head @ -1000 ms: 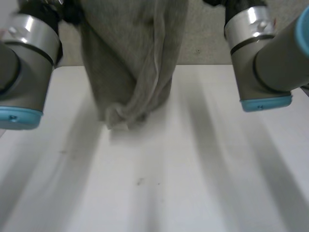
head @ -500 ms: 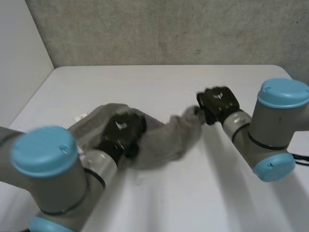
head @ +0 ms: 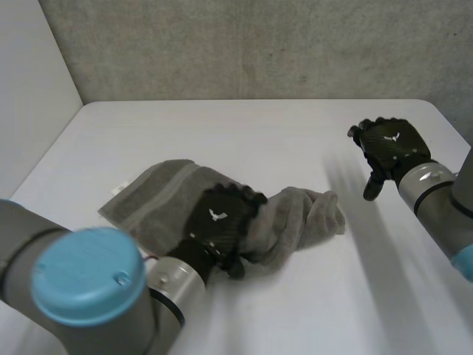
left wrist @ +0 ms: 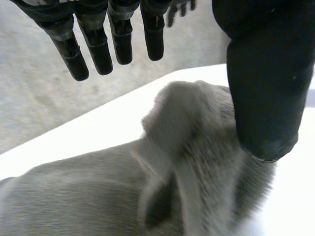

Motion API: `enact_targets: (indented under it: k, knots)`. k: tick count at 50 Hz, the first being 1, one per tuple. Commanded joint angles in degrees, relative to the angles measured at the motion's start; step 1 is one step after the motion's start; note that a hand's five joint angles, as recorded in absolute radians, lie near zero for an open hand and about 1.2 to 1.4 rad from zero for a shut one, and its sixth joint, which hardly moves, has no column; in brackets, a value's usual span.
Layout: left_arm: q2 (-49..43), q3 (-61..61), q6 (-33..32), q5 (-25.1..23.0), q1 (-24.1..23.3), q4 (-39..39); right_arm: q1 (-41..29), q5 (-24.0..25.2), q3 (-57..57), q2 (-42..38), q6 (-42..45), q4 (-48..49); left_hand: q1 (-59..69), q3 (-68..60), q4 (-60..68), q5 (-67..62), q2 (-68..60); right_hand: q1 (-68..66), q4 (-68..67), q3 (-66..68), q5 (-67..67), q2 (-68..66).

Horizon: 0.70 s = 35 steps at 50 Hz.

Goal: Fold the towel.

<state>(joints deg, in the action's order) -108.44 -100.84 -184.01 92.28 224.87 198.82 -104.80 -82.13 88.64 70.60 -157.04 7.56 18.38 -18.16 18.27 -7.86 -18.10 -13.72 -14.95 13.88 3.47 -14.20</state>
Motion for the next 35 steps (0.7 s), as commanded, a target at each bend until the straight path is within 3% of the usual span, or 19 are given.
enact_targets:
  k: [1,4,9,24,35]
  knots:
    - [6.7,-2.7,-0.1,-0.3,8.1,-1.9,-0.8,4.3,-2.3,2.9,8.8,-7.6,0.6,-0.8,0.7,-1.1,-0.9,3.7,4.9,-3.9,-3.5,4.2]
    - [7.7,-3.2,0.0,-0.4,10.5,-2.6,-2.9,5.9,-4.0,2.9,12.6,-10.5,0.6,-0.8,0.7,-1.1,-0.9,3.7,4.9,-3.9,-3.5,4.2]
    - [11.9,-6.2,0.3,-1.0,19.3,-5.0,-9.8,6.9,-7.7,1.9,13.6,-12.9,-0.8,0.5,-0.6,0.2,0.5,0.4,1.7,-0.6,-0.2,0.9]
    - [13.3,-11.5,0.3,-2.4,27.0,-6.3,-22.8,7.1,-17.4,-7.6,12.5,-23.7,-0.4,0.2,-0.3,-0.1,0.1,-3.4,-2.2,3.3,3.7,-3.0]
    - [12.4,-12.5,0.8,-14.5,36.7,-6.1,-31.6,5.2,-16.3,-12.3,12.0,-22.9,-0.6,0.4,-0.5,0.1,0.3,-6.3,-5.1,6.1,6.5,-5.8]
